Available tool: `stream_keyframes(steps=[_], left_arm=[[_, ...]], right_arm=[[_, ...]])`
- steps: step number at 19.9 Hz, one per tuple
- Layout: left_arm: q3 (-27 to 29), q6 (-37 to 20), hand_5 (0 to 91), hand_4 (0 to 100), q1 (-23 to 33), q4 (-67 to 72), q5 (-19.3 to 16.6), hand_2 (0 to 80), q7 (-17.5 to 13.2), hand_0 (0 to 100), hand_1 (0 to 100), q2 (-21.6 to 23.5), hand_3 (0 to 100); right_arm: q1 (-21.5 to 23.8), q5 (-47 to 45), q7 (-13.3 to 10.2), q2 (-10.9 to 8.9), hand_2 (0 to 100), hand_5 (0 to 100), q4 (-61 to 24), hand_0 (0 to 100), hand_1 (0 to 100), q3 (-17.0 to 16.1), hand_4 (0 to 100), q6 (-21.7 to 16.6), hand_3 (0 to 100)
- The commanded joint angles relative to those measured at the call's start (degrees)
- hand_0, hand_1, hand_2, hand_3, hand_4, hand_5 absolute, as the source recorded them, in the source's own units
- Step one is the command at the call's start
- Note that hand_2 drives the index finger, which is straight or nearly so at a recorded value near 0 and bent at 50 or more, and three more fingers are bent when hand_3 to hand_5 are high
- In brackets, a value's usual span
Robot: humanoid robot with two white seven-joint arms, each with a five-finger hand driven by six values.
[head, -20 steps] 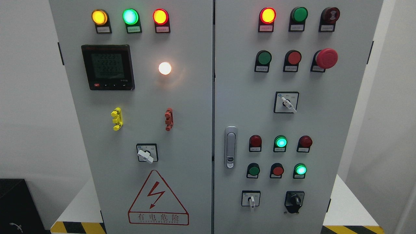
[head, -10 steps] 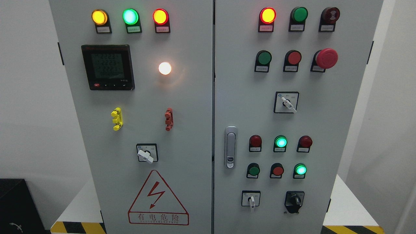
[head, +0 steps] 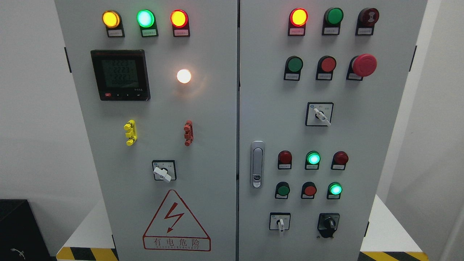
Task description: Flip black knob to close circuit
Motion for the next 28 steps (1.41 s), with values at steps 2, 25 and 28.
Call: stream_keyframes(steps=[2, 25, 28], left_arm=[[-1.23, 0.05, 0.0, 0, 0.0, 0.79, 0.0, 0.0, 0.0, 12, 56, 0.0, 0], [-1.23, 0.05, 0.0, 0, 0.0, 0.79, 0.0, 0.0, 0.0, 12, 56, 0.0, 0], [-1.14, 0.05, 0.0, 0, 0.0, 0.79, 0.0, 0.0, 0.0, 12, 56, 0.0, 0]], right_arm=[[0.31, 7.05, -1.9, -0.59, 11, 0, -16.24, 0, 12, 0.61, 10, -3.27, 17], [1.1, 36.77, -20.01, -0.59, 79, 73, -46.3, 0, 20, -0.09, 70, -4.34, 90], [1.19, 38.35, -20.71, -0.59, 79, 74, -50.26, 0, 20, -0.18, 71, -3.46, 90]])
